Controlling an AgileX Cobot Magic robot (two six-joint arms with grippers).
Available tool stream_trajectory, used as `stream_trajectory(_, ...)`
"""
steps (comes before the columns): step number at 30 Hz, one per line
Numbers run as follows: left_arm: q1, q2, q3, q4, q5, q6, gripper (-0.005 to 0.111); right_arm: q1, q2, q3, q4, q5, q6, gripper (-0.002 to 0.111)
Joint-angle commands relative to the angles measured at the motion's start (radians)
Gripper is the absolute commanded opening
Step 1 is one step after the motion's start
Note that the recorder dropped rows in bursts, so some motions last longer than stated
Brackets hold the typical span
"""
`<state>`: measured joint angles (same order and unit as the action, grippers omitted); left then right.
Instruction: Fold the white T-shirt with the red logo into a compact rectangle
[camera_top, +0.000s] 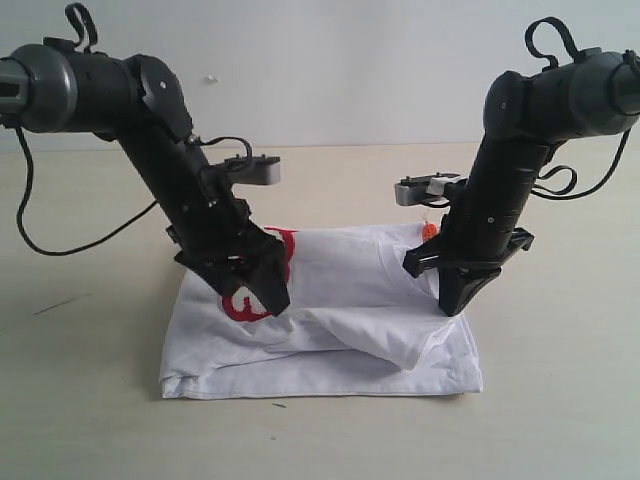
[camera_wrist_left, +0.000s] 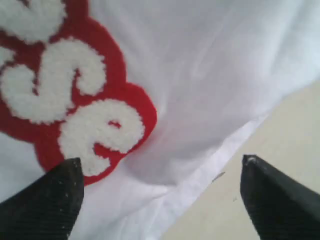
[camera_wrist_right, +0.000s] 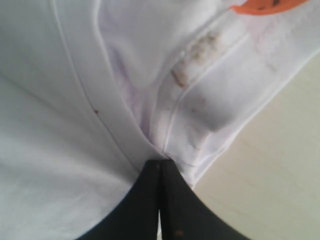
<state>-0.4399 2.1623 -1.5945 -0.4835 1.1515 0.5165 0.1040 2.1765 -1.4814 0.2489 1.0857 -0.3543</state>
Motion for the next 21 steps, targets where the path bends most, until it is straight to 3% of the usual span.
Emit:
stream_trajectory(1, 0.015, -0.076, 0.003, 0.001, -0.060, 0.001, 0.082, 0.001, 0.005, -0.002, -0.005, -0.024, -0.010, 0.000)
stream_trajectory(8, 0.073, -0.203, 0.003, 0.003, -0.088, -0.026, 0.078, 0.001, -0.095, -0.002, -0.016, -0.032, -0.022, 0.000)
stream_trajectory(17, 0.133, -0.424, 0.016, -0.032, -0.094, -0.085, 0.038, 0.001, -0.418, -0.002, -0.014, -0.158, -0.020, 0.000)
stream_trajectory(21, 0.133, -0.567, 0.119, -0.029, -0.146, -0.115, 0.022, 0.001, -0.573, -0.002, -0.012, -0.180, -0.020, 0.000)
